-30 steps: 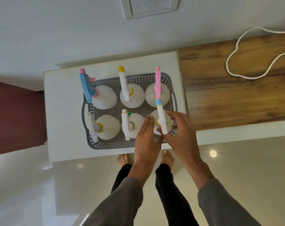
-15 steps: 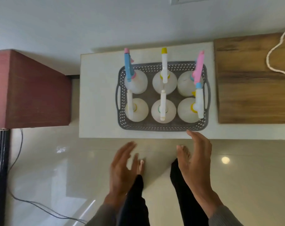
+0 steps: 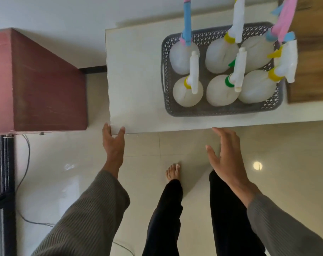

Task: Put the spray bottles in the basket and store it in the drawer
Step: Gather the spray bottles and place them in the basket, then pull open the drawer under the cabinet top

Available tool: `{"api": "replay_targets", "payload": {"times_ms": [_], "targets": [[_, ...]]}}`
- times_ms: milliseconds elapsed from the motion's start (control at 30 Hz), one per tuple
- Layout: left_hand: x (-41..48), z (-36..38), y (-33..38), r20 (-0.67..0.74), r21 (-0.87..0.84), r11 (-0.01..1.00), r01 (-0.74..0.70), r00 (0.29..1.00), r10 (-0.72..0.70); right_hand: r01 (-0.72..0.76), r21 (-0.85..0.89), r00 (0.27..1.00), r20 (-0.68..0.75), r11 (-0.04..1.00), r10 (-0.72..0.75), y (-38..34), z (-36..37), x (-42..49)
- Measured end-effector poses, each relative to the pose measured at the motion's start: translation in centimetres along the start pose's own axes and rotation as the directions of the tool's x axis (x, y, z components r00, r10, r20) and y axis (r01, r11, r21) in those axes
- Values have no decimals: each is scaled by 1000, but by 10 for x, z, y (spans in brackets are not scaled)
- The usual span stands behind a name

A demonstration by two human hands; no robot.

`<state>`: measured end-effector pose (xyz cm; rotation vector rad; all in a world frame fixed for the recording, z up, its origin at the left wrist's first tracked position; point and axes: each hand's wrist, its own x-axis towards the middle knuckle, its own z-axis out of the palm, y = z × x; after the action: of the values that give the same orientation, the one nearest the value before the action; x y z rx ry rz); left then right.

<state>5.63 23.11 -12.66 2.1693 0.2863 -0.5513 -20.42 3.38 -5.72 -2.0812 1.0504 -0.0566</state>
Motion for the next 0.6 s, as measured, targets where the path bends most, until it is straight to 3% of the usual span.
{"api": "replay_targets", "payload": {"times_ms": [233,400,600], "targets": [[8,-8,-19,8,-254,960,120,992,-122,-89,-25,996,-22,996,88,9,18,2],[0,2,-25,-120,-153,987,58,990,-77,-89,-166,995,22,982,94,19,32,8],[-2,-5,-29,-92,-151,988,41,994,-56,3,-365,995,90,931,32,27,44,13]]}}
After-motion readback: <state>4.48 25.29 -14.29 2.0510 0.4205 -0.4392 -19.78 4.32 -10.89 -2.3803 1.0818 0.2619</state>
